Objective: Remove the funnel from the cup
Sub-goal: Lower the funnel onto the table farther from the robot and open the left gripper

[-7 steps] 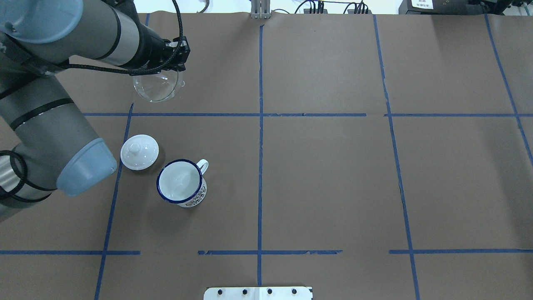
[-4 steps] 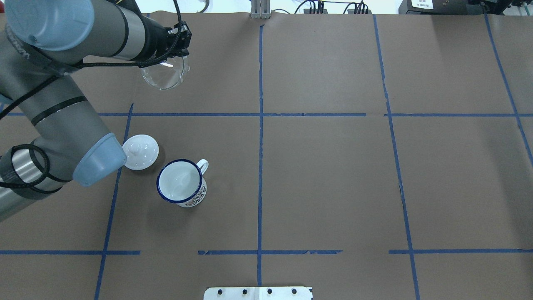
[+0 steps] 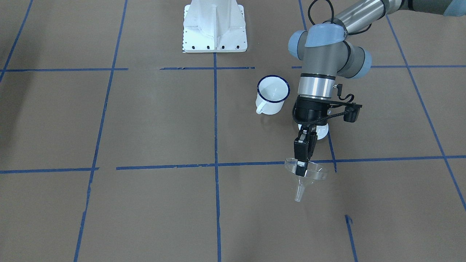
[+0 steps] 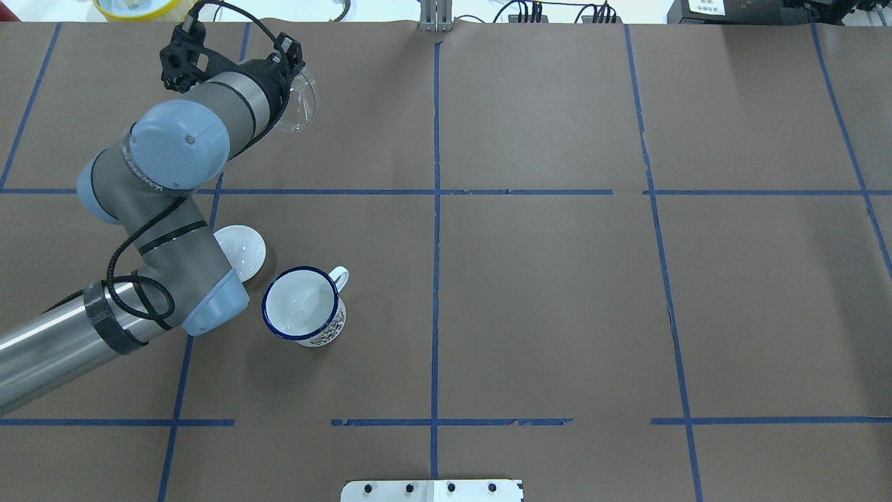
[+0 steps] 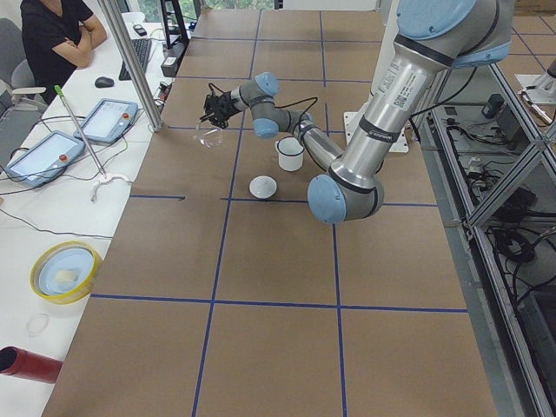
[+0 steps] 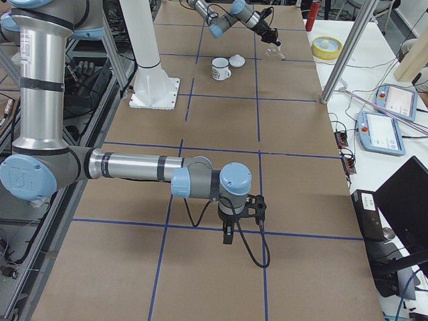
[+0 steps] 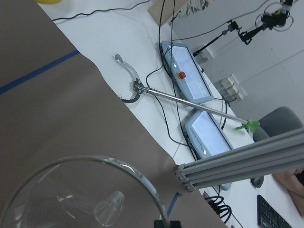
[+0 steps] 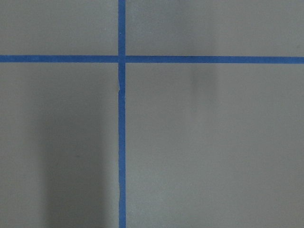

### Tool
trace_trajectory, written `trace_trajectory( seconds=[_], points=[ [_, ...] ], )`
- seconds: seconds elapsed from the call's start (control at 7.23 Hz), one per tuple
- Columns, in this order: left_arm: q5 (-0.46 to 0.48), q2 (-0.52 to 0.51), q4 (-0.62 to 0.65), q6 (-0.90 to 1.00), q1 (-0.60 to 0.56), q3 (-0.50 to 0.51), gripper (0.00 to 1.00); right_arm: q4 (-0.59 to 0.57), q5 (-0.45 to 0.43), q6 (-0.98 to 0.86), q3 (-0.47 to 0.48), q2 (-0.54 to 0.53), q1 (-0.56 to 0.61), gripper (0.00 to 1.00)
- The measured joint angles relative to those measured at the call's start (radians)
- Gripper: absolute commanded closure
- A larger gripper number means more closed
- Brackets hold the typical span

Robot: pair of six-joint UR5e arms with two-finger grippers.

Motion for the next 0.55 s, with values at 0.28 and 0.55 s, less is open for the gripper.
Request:
trace_trajectory(
  seconds=[0.28, 0.55],
  points=[
    [0.135, 0.002, -0.008, -0.08, 0.051, 0.06, 1.0, 0.0, 0.0, 0.0, 0.0, 0.0, 0.0, 0.0],
    [0.201, -0.005, -0.014, -0.145, 0.08, 0.119, 1.0, 0.0, 0.0, 0.0, 0.0, 0.0, 0.0, 0.0]
  ],
)
